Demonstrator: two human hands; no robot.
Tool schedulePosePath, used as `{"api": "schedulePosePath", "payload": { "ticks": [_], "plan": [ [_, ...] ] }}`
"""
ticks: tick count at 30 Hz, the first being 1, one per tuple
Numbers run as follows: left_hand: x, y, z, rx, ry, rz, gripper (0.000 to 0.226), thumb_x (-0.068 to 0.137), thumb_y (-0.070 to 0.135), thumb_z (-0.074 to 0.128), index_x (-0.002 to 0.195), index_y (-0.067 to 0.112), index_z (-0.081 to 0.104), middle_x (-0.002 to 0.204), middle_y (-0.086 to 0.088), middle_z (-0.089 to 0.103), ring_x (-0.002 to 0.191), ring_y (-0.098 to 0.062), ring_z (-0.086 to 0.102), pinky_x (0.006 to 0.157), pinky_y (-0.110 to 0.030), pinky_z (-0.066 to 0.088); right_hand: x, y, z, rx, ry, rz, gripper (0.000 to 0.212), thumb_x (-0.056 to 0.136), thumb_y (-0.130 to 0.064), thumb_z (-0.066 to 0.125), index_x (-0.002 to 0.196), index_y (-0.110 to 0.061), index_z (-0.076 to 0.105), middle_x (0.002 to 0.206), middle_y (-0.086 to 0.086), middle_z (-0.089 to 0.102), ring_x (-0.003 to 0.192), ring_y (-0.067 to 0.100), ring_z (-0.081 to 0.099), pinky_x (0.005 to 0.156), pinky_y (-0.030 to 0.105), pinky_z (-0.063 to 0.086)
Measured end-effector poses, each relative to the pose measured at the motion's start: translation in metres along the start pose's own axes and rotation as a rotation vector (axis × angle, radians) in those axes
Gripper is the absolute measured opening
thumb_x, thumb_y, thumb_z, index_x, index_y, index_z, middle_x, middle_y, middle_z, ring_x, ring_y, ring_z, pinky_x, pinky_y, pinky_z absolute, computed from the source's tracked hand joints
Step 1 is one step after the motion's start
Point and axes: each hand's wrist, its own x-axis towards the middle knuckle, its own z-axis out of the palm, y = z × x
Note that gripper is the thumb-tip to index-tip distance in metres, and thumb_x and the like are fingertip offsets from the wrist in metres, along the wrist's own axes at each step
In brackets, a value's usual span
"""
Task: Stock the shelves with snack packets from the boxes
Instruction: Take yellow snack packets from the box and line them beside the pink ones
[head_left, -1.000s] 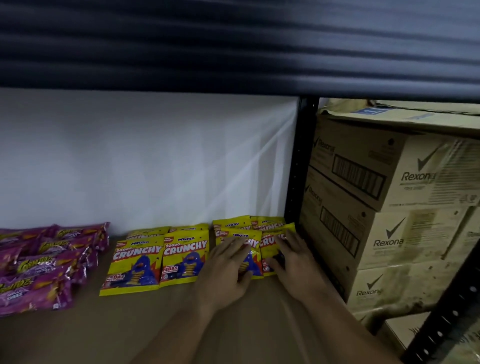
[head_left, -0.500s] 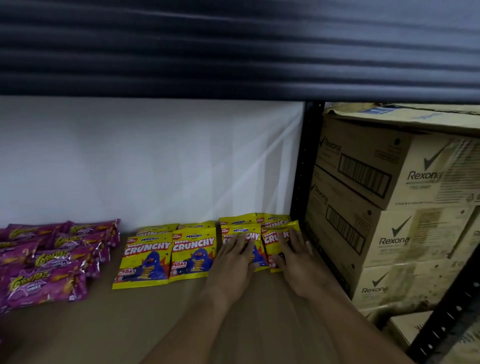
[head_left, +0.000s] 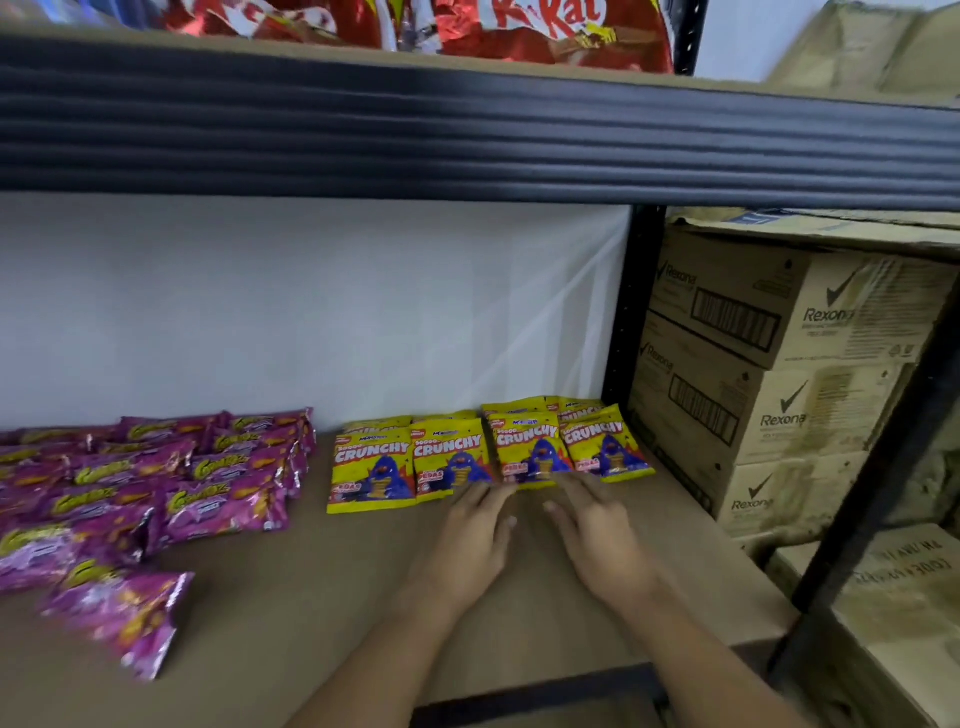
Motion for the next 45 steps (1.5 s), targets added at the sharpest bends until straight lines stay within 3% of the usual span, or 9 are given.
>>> {"api": "schedulePosePath", "payload": {
  "ticks": [4,8,15,21,27,31,35,40,45],
  "plan": [
    [-0.058,-0.024,-0.037,-0.050,0.018,0.019,0.029,0.097,0.023,0.058,0.125,0.017,0.063,0.122,-0.002,0.063,0.115,-0.021,0.057,0.100,-0.031,0.045,-0.049,-0.062,0.007,-0.015,0.002,-0.009,0.040,0.098,-0.042,0.048,0.125,-0.016,0.062,0.124,0.004,0.062,0.108,0.027,0.062,0.089,0.039,0.053],
    [-0.133,-0.047,-0.088,-0.084,0.055,0.097,0.017,0.091,0.019,0.060,0.106,0.014,0.068,0.101,-0.002,0.066,0.099,-0.024,0.060,0.088,-0.031,0.046,-0.108,-0.140,0.022,-0.009,0.042,-0.061,0.030,0.098,-0.033,0.053,0.115,-0.012,0.066,0.111,0.004,0.065,0.101,0.024,0.063,0.088,0.034,0.050],
    [-0.285,-0.102,-0.182,0.003,0.115,0.271,0.005,0.091,0.023,0.060,0.092,0.018,0.061,0.089,0.006,0.056,0.084,-0.018,0.052,0.078,-0.033,0.047,-0.208,-0.276,0.074,0.068,0.099,-0.138,0.016,0.095,-0.030,0.060,0.099,-0.015,0.066,0.094,-0.005,0.059,0.090,0.015,0.059,0.081,0.029,0.050],
    [-0.403,-0.205,-0.181,-0.001,0.060,0.041,0.007,0.087,0.024,0.064,0.093,0.021,0.061,0.089,0.003,0.061,0.085,-0.024,0.060,0.077,-0.042,0.052,-0.276,-0.337,0.184,0.130,-0.046,-0.190,0.017,0.094,-0.026,0.062,0.101,-0.011,0.067,0.097,0.000,0.060,0.091,0.019,0.060,0.084,0.032,0.050],
    [-0.553,-0.317,-0.127,-0.009,-0.062,-0.394,0.017,0.084,0.027,0.055,0.096,0.020,0.065,0.092,-0.001,0.066,0.088,-0.026,0.065,0.075,-0.035,0.054,-0.368,-0.345,0.338,0.237,-0.343,-0.163,0.024,0.094,-0.032,0.056,0.104,-0.013,0.067,0.101,0.000,0.061,0.100,0.020,0.060,0.093,0.027,0.046],
    [-0.662,-0.397,-0.051,0.051,-0.195,-0.661,0.026,0.074,0.014,0.080,0.098,0.017,0.071,0.097,-0.005,0.072,0.088,-0.026,0.070,0.077,-0.030,0.051,-0.445,-0.316,0.462,0.227,-0.533,-0.126,0.028,0.091,-0.039,0.053,0.104,-0.019,0.067,0.102,0.000,0.062,0.099,0.022,0.062,0.090,0.030,0.046],
    [-0.761,-0.471,0.040,0.028,-0.312,-0.942,0.032,0.082,0.030,0.066,0.115,0.027,0.062,0.108,-0.004,0.070,0.102,-0.029,0.067,0.083,-0.042,0.056,-0.516,-0.271,0.580,0.189,-0.720,-0.027,0.026,0.084,-0.030,0.062,0.107,-0.018,0.068,0.106,0.003,0.062,0.102,0.027,0.063,0.092,0.029,0.042],
    [-0.824,-0.533,0.142,0.023,-0.430,-1.085,0.039,0.087,0.024,0.072,0.124,0.016,0.061,0.118,-0.009,0.067,0.110,-0.029,0.062,0.086,-0.037,0.052,-0.580,-0.211,0.703,0.078,-0.815,0.087,0.032,0.085,-0.009,0.068,0.117,-0.008,0.066,0.116,0.014,0.062,0.111,0.035,0.059,0.099,0.038,0.046],
    [-0.862,-0.584,0.224,0.048,-0.504,-1.180,0.050,0.088,0.025,0.072,0.131,0.012,0.053,0.129,-0.013,0.059,0.122,-0.029,0.055,0.095,-0.033,0.043,-0.619,-0.165,0.799,-0.053,-0.877,0.172,0.038,0.092,-0.010,0.061,0.130,-0.007,0.059,0.126,0.014,0.058,0.119,0.032,0.055,0.104,0.034,0.038]
  ]
}}
